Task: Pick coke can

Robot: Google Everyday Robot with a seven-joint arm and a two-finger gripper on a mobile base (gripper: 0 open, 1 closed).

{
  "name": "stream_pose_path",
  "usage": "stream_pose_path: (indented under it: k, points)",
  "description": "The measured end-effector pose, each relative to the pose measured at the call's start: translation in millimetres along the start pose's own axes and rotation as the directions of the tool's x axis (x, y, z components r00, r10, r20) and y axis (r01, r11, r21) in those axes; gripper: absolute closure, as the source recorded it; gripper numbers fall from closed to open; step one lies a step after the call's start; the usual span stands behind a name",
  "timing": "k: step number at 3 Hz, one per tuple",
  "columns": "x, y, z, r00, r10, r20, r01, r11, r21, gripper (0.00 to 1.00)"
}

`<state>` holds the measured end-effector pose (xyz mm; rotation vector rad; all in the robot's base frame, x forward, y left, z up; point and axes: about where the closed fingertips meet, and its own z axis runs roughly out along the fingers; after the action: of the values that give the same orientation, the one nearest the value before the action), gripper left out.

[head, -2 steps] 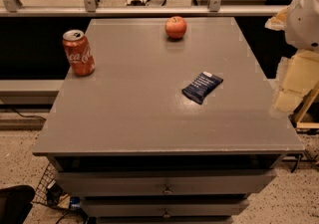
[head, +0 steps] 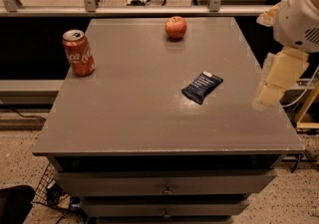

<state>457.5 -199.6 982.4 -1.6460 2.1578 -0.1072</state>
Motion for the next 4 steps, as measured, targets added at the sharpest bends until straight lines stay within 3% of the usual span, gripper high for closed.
stream_pose_path:
  k: [1,2,3,4]
  points:
    - [-46.3,-26.7,26.7,0.984,0.056,0.171,-0.063,0.9974,0.034,0.0]
    - [-102.2,-54.6,53.3,0.915,0.111,0.389,-0.133,0.9907,0.028,0.0]
    - [-144.1,-56.3,80.4,0.807,0.156,0.57,-0.174,0.9844,-0.023,0.0]
    - [-182.4,-57.9,97.0,0.682,0.166,0.712,-0.201,0.979,-0.036,0.0]
